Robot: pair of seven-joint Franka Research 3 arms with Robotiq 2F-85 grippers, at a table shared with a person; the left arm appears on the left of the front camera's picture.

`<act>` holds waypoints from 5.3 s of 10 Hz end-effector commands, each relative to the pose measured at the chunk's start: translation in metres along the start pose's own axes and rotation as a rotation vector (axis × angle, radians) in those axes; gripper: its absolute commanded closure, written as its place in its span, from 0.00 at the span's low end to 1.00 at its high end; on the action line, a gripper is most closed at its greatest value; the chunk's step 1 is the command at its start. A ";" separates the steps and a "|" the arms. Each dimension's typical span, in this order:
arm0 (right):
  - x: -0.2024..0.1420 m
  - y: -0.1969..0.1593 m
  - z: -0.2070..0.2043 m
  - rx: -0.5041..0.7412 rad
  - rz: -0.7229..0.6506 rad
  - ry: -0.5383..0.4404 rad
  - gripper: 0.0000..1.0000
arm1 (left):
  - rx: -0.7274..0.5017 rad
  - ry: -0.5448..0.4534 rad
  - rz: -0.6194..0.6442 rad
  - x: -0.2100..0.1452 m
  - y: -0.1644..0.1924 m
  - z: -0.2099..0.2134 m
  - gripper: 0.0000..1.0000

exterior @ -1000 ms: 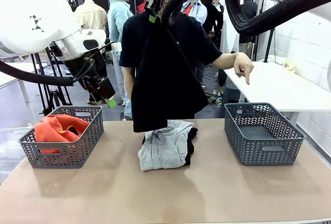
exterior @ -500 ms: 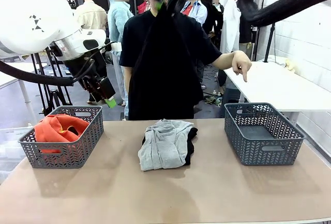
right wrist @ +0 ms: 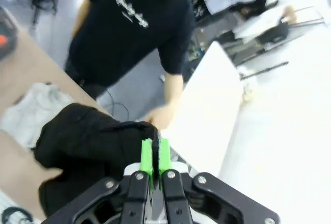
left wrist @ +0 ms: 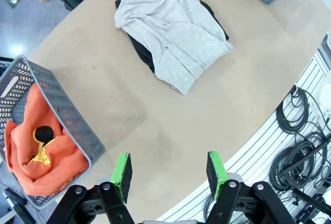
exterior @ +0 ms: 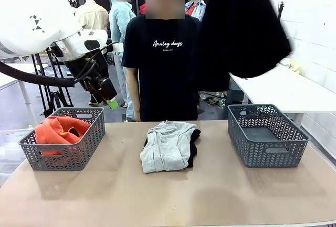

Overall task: Sort the tops and bottoms.
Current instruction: Sort the clothes according to human instructions.

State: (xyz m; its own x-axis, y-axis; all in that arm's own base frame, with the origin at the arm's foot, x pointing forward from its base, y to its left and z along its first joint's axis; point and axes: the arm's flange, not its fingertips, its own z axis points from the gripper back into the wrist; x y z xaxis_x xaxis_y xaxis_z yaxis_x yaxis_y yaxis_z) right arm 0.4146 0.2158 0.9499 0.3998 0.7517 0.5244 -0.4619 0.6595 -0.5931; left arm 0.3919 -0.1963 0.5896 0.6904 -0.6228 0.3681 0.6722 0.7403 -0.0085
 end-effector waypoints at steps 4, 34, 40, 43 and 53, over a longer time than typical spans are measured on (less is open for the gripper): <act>-0.017 -0.015 0.004 -0.016 -0.029 0.048 1.00 | 0.001 0.000 -0.001 0.000 -0.001 0.000 0.24; -0.230 -0.056 -0.403 0.774 -0.539 0.833 1.00 | 0.001 0.000 -0.001 0.000 -0.001 0.000 0.24; -0.288 0.006 -0.458 0.516 -0.574 0.861 1.00 | 0.001 0.000 -0.001 0.000 -0.001 0.000 0.24; -0.301 0.035 -0.473 0.426 -0.606 0.737 1.00 | 0.001 0.000 -0.001 0.000 -0.001 0.000 0.24; -0.314 0.072 -0.489 0.491 -0.564 0.777 0.64 | 0.001 0.000 -0.001 0.000 -0.001 0.000 0.24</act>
State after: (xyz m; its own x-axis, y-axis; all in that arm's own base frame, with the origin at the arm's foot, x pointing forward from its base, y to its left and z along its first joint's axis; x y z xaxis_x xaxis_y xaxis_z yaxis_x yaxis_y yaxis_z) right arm 0.6441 0.0278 0.4360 0.9681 0.2492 0.0270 -0.2496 0.9682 0.0144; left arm 0.3921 -0.1969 0.5891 0.6901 -0.6237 0.3671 0.6732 0.7394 -0.0091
